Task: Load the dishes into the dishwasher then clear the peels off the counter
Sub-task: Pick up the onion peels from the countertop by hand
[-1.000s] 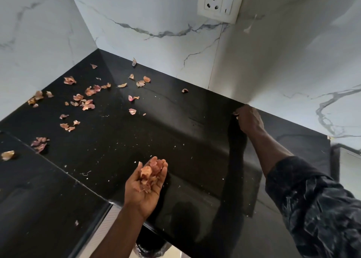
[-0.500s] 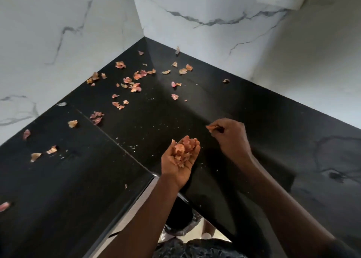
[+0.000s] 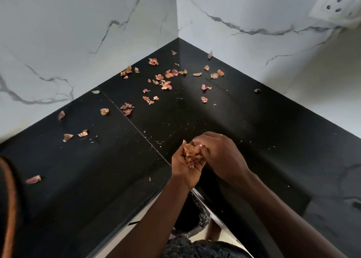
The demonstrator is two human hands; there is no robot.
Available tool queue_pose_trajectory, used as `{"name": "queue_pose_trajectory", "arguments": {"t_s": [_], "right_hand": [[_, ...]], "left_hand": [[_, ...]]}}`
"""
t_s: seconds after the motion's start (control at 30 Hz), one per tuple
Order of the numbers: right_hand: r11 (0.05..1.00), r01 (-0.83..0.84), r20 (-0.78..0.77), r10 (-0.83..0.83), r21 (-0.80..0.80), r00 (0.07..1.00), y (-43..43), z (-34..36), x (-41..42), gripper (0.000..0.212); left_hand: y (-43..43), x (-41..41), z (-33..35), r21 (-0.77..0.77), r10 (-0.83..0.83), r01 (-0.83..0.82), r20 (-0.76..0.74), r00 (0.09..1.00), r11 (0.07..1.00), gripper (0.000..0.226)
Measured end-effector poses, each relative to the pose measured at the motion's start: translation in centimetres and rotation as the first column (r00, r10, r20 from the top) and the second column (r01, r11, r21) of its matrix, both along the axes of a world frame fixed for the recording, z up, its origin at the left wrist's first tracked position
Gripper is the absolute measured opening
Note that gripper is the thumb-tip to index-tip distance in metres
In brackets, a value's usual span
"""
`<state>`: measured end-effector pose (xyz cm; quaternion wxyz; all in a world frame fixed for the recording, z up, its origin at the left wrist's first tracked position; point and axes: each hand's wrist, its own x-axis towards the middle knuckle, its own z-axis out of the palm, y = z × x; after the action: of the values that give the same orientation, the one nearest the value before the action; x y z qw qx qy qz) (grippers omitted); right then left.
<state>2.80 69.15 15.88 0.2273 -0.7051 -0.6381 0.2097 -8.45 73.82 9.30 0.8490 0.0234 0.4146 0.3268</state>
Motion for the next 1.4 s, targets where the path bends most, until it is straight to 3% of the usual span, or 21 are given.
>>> {"name": "queue_pose_trajectory", "arguments": {"t_s": [0.13,0.23,0.33,0.47,0.63,0.77,0.97,1.03,1.13,1.27,1.4], "right_hand": [[0.999,-0.047,0.01,0.047,0.021,0.999,1.1,-0.2,-1.1,0.031],[0.991,-0.03,-0.017,0.032,0.131,0.999,2.5,-0.2,-0.9,0.026],[0.973,0.083,-0.035,-0.077,0.215,0.996,6.7,-2.2,2.6,0.022],[0.969,0.244,0.072,-0.241,-0.03,0.968,15.1,-6.7,8.9,0.037],[0.975,0.161,0.261,-0.117,-0.154,0.958,24.1,-8.9,13.1,0.051],[0.939,0.053,0.303,0.055,-0.339,0.951,26.1,-11.1,13.2,0.059],[0.992,0.127,0.432,-0.112,-0.007,0.895,20.2,-12.1,7.9,0.016],[0.991,0.134,0.424,-0.13,0.019,0.896,18.5,-12.1,6.7,0.01],[0.994,0.103,0.369,-0.111,0.042,0.923,16.7,-12.2,6.3,0.019],[0.985,0.113,0.112,-0.128,0.129,0.985,15.3,-10.0,4.5,0.016],[0.962,0.008,-0.065,0.01,0.272,0.998,13.6,-4.8,-1.4,0.019]], "left_hand": [[1.0,-1.4,0.0,-0.02,0.067,-0.066,0.045,0.997,0.998,0.043],[1.9,-2.6,0.2,-0.025,0.13,-0.129,0.08,0.988,0.991,0.046],[3.0,-4.3,0.3,-0.052,0.181,-0.175,0.119,0.976,0.983,0.046],[3.6,-6.5,0.3,-0.037,0.216,-0.213,0.092,0.972,0.976,0.045],[4.2,-9.2,0.3,-0.007,0.253,-0.253,0.051,0.966,0.967,0.043],[4.9,-10.9,0.1,0.012,0.281,-0.281,0.023,0.96,0.96,0.044],[6.6,-11.0,0.1,0.022,0.299,-0.299,0.029,0.954,0.954,0.047],[7.2,-10.6,0.0,0.029,0.293,-0.295,0.043,0.955,0.955,0.047],[7.7,-9.8,0.0,0.026,0.284,-0.285,0.056,0.957,0.958,0.047],[7.9,-9.0,0.0,0.023,0.279,-0.281,0.067,0.958,0.96,0.045],[7.6,-8.5,-0.3,0.026,0.28,-0.283,0.078,0.957,0.959,0.046]]}}
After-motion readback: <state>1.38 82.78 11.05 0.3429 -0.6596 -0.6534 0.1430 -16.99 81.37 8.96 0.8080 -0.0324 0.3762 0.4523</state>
